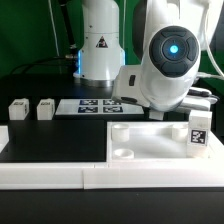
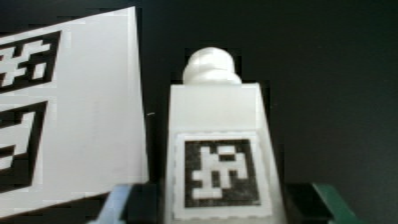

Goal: Assemble square table

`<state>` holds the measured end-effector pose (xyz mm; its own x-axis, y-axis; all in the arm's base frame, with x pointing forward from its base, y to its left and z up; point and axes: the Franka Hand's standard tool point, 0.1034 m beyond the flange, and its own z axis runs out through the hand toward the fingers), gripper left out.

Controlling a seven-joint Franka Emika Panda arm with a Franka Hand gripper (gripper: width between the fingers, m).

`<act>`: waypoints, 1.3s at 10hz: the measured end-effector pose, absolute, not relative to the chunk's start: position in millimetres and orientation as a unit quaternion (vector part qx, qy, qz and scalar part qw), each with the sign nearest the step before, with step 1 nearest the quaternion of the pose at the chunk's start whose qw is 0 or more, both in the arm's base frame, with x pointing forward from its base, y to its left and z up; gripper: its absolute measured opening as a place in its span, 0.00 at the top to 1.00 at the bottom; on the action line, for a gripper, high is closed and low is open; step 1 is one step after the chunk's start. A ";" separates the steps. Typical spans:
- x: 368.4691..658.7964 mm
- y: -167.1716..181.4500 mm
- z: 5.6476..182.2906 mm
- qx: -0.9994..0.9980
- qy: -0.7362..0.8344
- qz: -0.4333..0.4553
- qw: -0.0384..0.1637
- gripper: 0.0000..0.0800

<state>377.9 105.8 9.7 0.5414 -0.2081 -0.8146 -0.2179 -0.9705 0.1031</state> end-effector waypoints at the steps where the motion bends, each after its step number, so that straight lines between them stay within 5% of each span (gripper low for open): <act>1: 383.7 99.0 20.4 -0.876 0.111 0.468 0.015 0.64; 4: 420.7 59.4 85.1 -0.892 0.140 0.428 0.048 0.64; 9: 453.7 51.5 95.0 -0.940 0.134 0.310 0.037 0.64; 13: 534.9 20.1 139.6 -0.985 0.103 0.137 0.032 0.64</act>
Offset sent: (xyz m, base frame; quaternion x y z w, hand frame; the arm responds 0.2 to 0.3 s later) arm 0.0227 -0.0480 0.0708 0.0230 0.0046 -0.0042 0.9997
